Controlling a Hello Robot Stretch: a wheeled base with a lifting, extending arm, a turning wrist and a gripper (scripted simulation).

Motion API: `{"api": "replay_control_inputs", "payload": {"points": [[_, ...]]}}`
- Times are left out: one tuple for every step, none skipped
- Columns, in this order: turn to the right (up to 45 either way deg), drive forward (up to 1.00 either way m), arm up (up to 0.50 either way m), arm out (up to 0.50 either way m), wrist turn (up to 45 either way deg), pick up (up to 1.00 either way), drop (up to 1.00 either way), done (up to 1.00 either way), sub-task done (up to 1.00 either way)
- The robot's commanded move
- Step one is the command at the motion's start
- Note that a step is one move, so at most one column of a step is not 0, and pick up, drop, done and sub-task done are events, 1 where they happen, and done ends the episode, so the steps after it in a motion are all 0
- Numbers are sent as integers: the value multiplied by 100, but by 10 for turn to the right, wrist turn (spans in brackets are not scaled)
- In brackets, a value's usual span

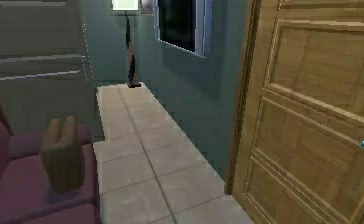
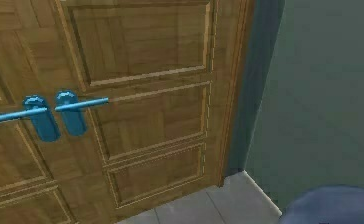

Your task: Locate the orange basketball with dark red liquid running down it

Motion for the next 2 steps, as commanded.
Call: {"api": "replay_control_inputs", "payload": {"points": [[0, 40, 0, 0, 0, 0, 0, 0, 0], [-120, 0, 0, 0, 0, 0, 0, 0, 0]]}}
